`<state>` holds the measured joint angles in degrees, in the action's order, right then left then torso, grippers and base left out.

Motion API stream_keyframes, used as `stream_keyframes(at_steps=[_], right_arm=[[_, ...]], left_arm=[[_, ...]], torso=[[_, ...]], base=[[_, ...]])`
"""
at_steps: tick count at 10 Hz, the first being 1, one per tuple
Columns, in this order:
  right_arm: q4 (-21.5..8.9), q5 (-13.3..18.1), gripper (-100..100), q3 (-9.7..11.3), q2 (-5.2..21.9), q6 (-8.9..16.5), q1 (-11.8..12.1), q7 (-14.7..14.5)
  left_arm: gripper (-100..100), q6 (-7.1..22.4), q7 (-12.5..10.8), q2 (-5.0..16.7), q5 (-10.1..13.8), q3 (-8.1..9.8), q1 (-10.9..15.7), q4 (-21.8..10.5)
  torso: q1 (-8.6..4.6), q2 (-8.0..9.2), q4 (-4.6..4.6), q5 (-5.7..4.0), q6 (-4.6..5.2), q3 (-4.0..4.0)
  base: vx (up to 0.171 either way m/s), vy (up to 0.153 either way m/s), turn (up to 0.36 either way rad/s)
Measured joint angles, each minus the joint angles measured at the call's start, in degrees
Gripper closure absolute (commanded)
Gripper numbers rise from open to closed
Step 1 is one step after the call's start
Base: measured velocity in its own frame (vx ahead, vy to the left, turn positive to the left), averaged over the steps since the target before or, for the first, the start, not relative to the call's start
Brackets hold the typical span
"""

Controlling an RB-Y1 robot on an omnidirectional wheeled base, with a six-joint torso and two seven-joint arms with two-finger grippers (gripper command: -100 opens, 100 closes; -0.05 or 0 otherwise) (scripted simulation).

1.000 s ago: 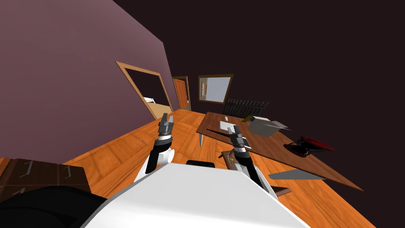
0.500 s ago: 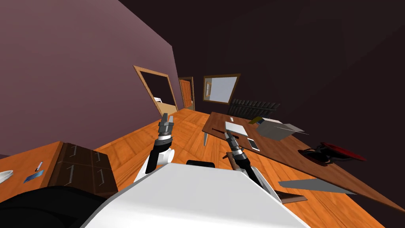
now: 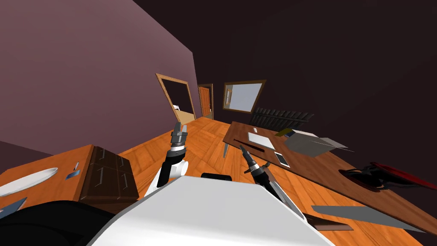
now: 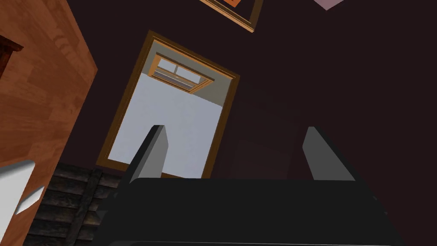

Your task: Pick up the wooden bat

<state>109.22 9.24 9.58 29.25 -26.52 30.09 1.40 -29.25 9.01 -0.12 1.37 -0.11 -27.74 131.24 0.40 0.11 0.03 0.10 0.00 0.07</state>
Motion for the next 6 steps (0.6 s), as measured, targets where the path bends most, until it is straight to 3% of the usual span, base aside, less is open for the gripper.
stream_keyframes(at_steps=[6], right_arm=[[-9.1, 5.0, -100, 4.1, 7.1, 1.9, -1.0, -3.5]], left_arm=[[0, 0.0, 0.0, 0.0, 0.0, 0.01, 0.0, 0.0]], torso=[[-0.17, -0.12, -0.02, -0.03, 0.03, -0.07]], base=[[0.017, 0.103, 0.114]])
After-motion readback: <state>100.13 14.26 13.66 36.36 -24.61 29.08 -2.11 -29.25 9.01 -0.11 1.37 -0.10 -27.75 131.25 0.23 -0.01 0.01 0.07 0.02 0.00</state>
